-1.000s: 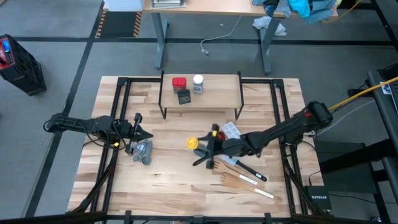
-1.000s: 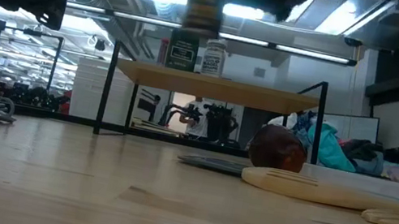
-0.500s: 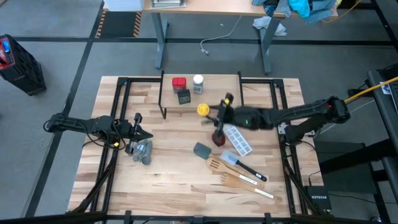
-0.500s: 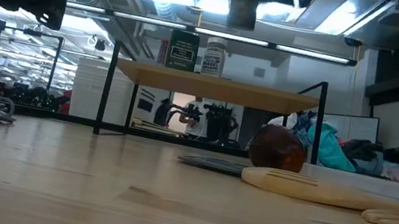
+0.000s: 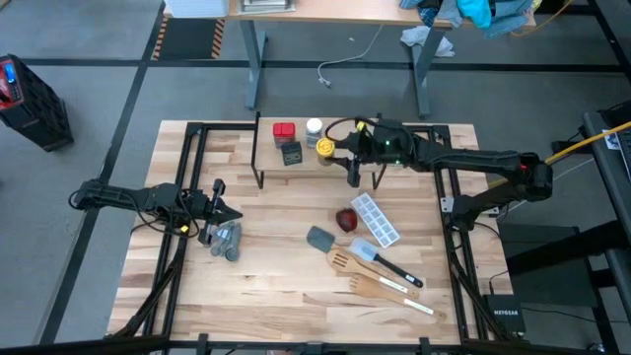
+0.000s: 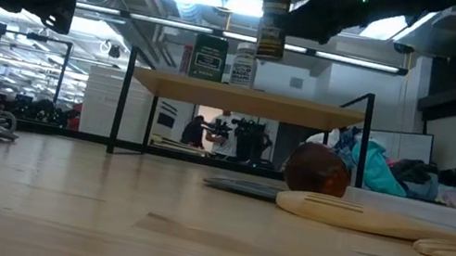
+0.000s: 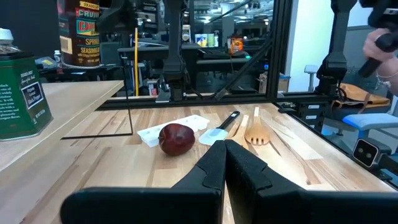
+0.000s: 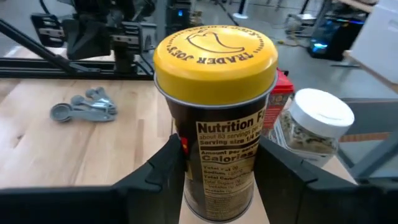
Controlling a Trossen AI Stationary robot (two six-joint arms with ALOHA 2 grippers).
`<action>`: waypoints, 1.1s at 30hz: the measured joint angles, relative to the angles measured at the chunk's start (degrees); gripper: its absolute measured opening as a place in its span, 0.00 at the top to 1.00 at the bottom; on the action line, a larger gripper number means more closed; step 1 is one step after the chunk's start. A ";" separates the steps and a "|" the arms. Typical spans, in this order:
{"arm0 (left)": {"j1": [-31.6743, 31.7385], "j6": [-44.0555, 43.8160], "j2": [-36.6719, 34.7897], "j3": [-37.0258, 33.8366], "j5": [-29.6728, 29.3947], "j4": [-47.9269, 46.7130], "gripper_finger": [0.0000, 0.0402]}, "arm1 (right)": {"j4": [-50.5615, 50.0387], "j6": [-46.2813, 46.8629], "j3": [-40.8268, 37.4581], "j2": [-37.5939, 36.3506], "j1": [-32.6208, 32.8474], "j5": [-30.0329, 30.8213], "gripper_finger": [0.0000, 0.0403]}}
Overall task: Shelf spices
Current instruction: Put the yellow seasoning bottle on the shelf
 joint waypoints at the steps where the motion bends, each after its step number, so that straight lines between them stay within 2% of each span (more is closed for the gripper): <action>1: -0.02 0.00 0.00 0.00 0.00 0.00 1.00 | 0.15 -0.02 -0.23 0.00 -0.91 -1.73 0.60; 4: -0.01 -0.01 0.00 0.00 0.00 0.00 1.00 | 0.25 0.02 -1.16 0.00 -3.56 -5.71 0.60; 9: 0.00 0.00 0.00 0.00 0.00 0.00 1.00 | 1.78 0.36 -4.58 0.02 -6.88 -7.83 0.60; 13: 0.00 0.00 0.00 0.00 0.00 0.00 1.00 | 7.97 1.52 -8.55 0.04 -8.33 -10.81 0.60; 19: -0.02 0.00 0.00 0.00 -0.02 0.00 1.00 | 14.95 2.38 -12.24 0.04 -8.39 -11.10 0.60; 33: 0.00 3.26 0.00 0.00 -0.02 0.00 1.00 | 14.76 2.33 -12.47 1.22 -8.37 -10.56 0.54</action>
